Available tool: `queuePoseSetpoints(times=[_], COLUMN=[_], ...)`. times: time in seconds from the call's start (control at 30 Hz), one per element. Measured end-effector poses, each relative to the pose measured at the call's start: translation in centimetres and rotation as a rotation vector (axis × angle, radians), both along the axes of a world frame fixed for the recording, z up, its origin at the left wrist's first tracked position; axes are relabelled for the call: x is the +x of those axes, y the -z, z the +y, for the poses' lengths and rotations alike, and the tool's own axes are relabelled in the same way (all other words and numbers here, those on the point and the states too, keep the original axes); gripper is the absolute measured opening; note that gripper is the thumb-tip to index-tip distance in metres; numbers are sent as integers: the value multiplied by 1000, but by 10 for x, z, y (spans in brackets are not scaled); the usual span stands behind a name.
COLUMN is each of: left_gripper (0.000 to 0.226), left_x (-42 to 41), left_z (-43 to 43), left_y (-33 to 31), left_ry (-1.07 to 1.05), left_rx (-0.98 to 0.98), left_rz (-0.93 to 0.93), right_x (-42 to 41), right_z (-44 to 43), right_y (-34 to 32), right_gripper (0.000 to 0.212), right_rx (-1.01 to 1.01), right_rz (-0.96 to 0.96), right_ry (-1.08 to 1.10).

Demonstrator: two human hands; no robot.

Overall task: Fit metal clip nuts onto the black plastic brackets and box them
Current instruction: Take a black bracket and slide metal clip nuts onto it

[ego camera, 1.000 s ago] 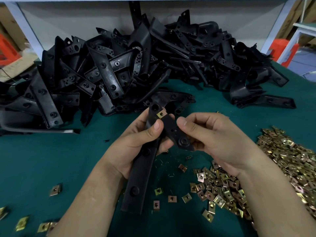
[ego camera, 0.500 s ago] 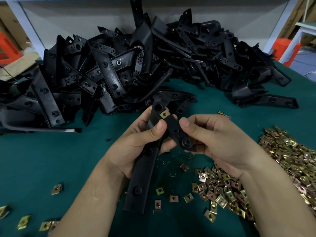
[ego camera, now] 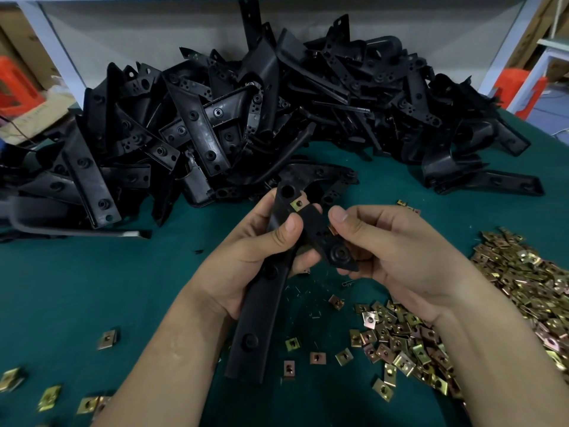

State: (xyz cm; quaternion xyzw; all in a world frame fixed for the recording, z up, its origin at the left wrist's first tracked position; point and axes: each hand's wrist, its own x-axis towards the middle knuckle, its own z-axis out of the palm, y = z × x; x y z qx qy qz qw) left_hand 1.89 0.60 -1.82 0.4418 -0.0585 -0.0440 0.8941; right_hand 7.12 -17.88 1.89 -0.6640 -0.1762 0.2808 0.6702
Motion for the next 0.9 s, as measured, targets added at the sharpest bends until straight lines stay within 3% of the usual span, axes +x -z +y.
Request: queuePoseSetpoints(times=[0.13,0.3,0.43,0.67,0.77,0.9], left_gripper=[38,41,42,44,41,54], left_x=[1,3,2,3,6,10], left_z=[2,3,2,6,4,7], left_y=[2,3,3,4,9,13], left_ry=[-6,-28,-18,-30,-79,-144], left_rx=[35,40,125,241,209,178], left_rz=[-9,-57,-117,-144,-82,-45], right_x=[-1,-4,-4,-3,-1,0], right_z=[1,5,5,4,5,7], right_y=[-1,1,-1,2,7,10], right_gripper=[30,52,37,41,54,40], right_rx=[-25,-33,-16,-64,-131,-88], right_rz=[-34,-64,-94,-105,-126,-289], right_ry=[-9,-9,-49,-177,-85,60])
